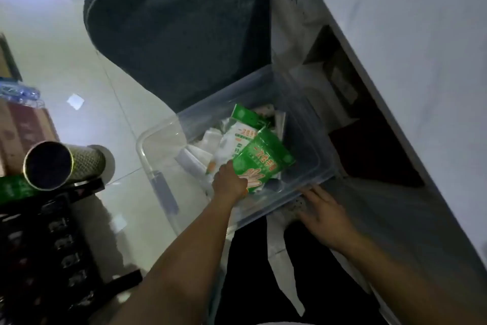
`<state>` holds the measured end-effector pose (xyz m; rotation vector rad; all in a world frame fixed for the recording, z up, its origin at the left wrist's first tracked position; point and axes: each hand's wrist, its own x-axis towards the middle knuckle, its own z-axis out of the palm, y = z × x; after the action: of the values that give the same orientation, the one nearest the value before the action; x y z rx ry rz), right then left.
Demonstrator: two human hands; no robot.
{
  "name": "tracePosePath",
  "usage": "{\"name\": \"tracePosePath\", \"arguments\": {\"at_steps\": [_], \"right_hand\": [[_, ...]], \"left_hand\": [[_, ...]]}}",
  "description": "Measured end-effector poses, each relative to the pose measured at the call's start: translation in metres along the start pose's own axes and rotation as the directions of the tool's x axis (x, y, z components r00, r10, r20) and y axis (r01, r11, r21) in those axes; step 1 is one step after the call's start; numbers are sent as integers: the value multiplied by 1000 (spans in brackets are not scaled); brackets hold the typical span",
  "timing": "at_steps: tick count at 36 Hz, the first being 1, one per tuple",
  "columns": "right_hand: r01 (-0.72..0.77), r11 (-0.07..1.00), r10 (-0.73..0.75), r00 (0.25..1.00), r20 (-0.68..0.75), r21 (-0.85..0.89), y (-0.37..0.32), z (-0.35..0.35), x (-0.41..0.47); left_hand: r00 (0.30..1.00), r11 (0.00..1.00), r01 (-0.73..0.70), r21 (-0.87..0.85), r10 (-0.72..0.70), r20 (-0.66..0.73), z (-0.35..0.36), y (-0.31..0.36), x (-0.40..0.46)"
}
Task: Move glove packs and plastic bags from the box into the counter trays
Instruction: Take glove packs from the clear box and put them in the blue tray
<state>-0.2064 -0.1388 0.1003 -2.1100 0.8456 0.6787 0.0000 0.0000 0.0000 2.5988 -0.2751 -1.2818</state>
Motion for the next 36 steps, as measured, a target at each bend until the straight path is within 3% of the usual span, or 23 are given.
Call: {"name": "tracePosePath", "arguments": {"at_steps": [3,11,16,21,24,29,33,36], "right_hand": [[-41,993,50,995,-85,107,2,7,5],[-78,976,102,989,-111,202,0,17,7],[-97,969,126,985,-116,226,-4,12,6],[-88,972,108,991,-81,219,-8,-1,1],[-91,949,117,991,-70,301,-13,-14,-7],[-174,825,208,978,-2,538,-26,-31,-7],[-165,752,182,982,39,638,-42,-50,-7],[-97,688,151,989,-10,719,-57,-66,-12]], "left_hand": [[999,997,-37,61,37,8,3,9,21],[995,985,-28,168,44,-89,14,16,44],[993,996,-89,25,91,-71,15,17,39],[985,986,-164,25,165,-51,-3,13,24],[975,972,-217,-87,212,-59,-21,11,7],[972,902,-228,-367,189,-140,-57,14,-34],[971,738,-239,-632,178,-159,-95,19,-90],[973,609,-227,-760,181,-145,-119,19,-135]]}}
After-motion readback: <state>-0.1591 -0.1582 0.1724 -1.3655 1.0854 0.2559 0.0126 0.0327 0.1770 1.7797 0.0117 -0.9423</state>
